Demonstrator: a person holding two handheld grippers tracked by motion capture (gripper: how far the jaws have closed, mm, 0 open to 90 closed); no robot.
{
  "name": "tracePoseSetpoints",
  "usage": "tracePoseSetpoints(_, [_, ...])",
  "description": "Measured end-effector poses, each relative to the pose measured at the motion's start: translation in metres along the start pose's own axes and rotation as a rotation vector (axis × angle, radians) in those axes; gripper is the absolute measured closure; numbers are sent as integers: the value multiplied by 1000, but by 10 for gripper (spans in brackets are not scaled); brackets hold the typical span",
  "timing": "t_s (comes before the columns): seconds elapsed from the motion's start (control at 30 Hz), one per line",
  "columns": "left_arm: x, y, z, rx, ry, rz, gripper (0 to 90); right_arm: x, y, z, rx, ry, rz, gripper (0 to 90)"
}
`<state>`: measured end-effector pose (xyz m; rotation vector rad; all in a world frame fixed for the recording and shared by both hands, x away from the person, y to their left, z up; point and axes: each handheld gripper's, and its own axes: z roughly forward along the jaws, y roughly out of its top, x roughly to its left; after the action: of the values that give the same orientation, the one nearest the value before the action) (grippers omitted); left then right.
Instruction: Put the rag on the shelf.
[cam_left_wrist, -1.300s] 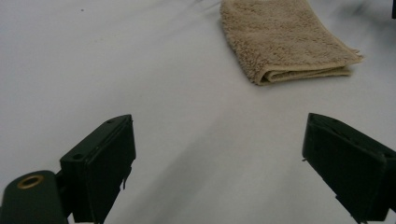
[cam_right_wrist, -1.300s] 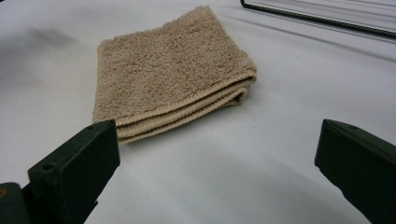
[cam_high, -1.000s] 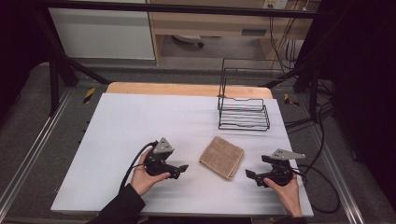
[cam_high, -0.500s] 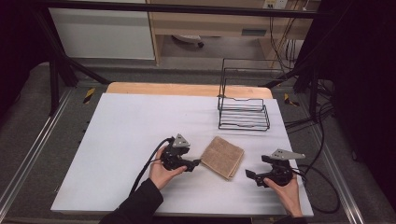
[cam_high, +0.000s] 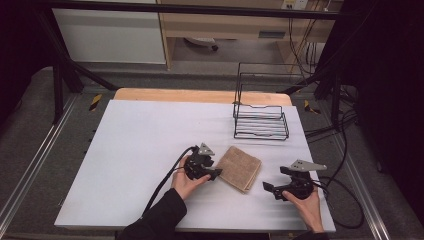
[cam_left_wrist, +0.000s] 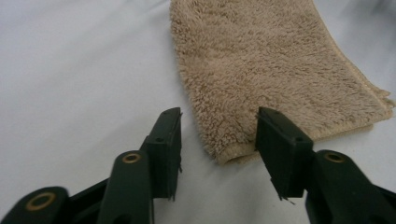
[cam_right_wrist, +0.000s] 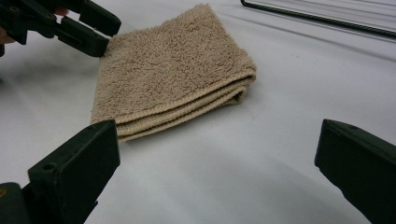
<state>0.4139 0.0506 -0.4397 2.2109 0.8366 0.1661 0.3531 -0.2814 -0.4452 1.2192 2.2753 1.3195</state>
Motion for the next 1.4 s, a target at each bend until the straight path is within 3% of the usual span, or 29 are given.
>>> tracePoseSetpoints(0.33, [0,-1,8,14,-41,-32,691,0,0,1,0,2,0,7])
tracePoseSetpoints(0.6, [-6,0,9,19,-22,-46,828,0,0,1,1,5,-7,7])
tracePoseSetpoints(1.0, [-14,-4,-13,30,-35,-81,867,1,0,2,4,8,-2,7])
tracePoseSetpoints(1.2, [-20,-13,-25,42,-31,-92,867,1,0,1,6,9,1,7])
tracePoseSetpoints(1.4, [-27,-27,-33,35,-27,-135,866,1,0,2,4,8,0,7])
